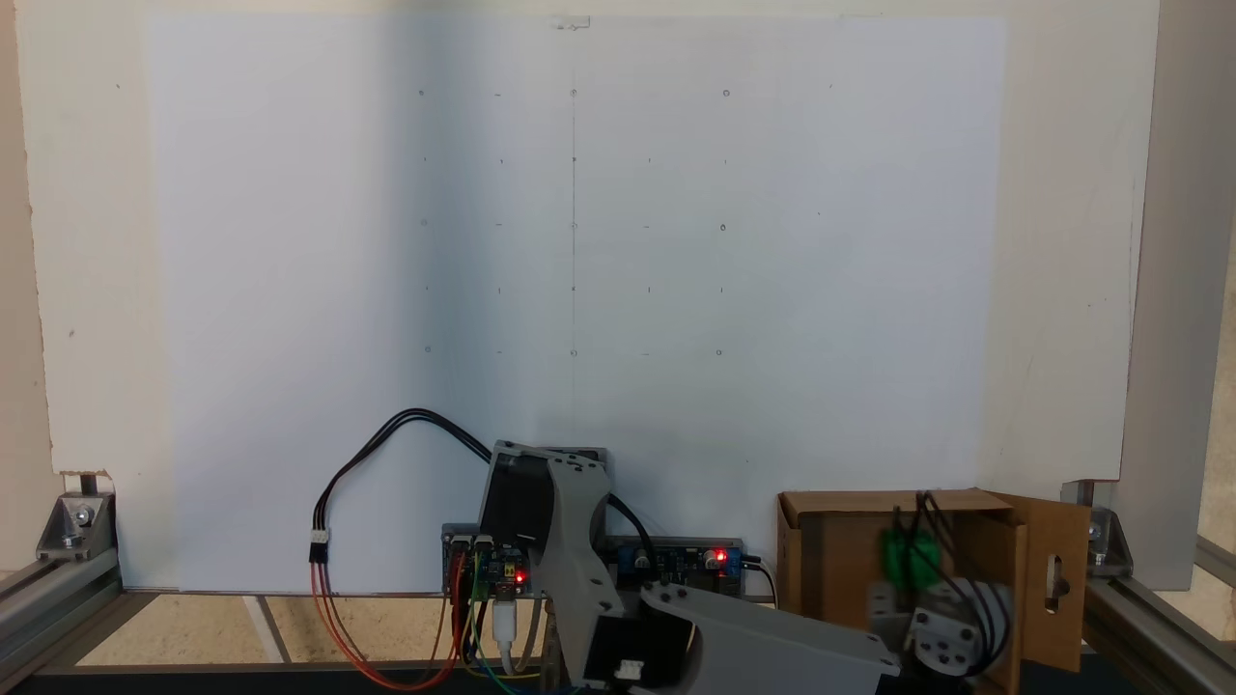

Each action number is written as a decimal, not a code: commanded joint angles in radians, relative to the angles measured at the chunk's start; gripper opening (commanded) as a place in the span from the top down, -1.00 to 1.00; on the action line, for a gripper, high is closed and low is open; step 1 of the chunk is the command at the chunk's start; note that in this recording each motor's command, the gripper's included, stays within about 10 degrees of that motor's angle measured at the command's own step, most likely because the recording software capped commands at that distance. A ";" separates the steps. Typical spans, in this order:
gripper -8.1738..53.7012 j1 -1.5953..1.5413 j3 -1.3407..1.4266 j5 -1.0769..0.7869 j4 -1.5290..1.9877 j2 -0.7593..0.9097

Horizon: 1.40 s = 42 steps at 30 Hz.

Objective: Grasp a green dice and put it in the bin.

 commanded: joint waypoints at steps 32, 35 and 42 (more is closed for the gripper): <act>-0.69 -1.879 0.788 0.476 -0.751 0.699; -0.70 -1.830 0.868 0.474 -0.888 0.756; -0.73 -1.717 1.052 0.476 -1.202 0.922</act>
